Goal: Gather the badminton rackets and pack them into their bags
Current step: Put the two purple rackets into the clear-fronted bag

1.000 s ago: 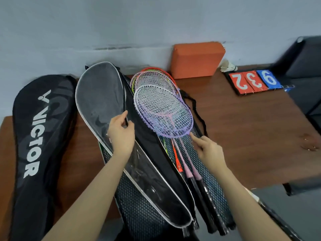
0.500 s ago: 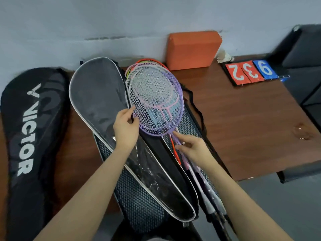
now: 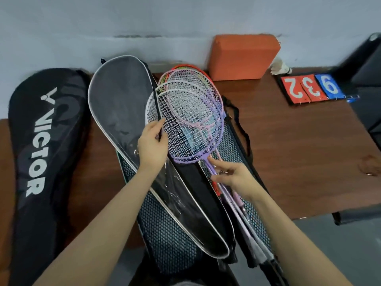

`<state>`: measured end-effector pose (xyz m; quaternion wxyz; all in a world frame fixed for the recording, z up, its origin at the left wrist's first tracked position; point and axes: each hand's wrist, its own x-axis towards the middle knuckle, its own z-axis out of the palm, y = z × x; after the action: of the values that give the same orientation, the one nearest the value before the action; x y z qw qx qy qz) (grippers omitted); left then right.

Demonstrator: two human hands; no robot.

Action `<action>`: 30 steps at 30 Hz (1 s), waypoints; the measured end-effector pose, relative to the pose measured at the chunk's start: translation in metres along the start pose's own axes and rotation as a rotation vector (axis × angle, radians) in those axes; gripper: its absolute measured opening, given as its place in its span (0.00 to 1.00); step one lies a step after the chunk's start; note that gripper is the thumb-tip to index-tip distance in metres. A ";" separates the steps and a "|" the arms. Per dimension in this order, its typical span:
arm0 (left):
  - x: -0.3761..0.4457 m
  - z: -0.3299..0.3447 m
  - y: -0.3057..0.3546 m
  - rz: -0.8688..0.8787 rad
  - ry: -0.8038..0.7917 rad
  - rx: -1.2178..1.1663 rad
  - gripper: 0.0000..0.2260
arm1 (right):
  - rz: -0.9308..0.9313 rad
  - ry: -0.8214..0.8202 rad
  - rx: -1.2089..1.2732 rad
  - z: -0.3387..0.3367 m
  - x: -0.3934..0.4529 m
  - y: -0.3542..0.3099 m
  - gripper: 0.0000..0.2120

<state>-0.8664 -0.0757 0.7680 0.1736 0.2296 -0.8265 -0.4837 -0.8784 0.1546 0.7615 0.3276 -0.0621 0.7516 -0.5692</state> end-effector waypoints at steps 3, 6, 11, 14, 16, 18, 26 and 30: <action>-0.001 0.000 0.008 0.032 -0.034 0.005 0.17 | 0.006 -0.012 -0.013 0.007 0.003 -0.001 0.23; -0.001 -0.002 0.021 0.082 -0.105 0.002 0.18 | 0.000 0.003 -0.008 0.019 0.008 -0.001 0.23; -0.009 -0.013 0.009 0.118 -0.175 0.043 0.18 | -0.012 0.023 0.024 0.033 0.026 -0.012 0.22; -0.016 -0.023 -0.005 0.149 -0.171 -0.003 0.18 | -0.033 0.026 0.018 0.047 0.040 -0.021 0.22; -0.018 -0.028 -0.010 0.137 -0.164 -0.033 0.18 | -0.043 0.034 0.019 0.059 0.051 -0.028 0.22; -0.018 -0.033 -0.014 0.146 -0.142 -0.046 0.18 | -0.043 0.034 0.044 0.071 0.063 -0.034 0.22; -0.019 -0.065 -0.024 0.123 -0.077 -0.075 0.21 | -0.068 0.046 -0.004 0.111 0.111 -0.041 0.23; -0.012 -0.073 -0.034 0.151 -0.074 -0.112 0.19 | -0.136 0.096 -0.145 0.122 0.127 -0.038 0.23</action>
<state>-0.8117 -0.1361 0.7718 0.1915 0.1383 -0.8189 -0.5230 -0.9189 -0.0177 0.7255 0.2465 -0.1093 0.7996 -0.5365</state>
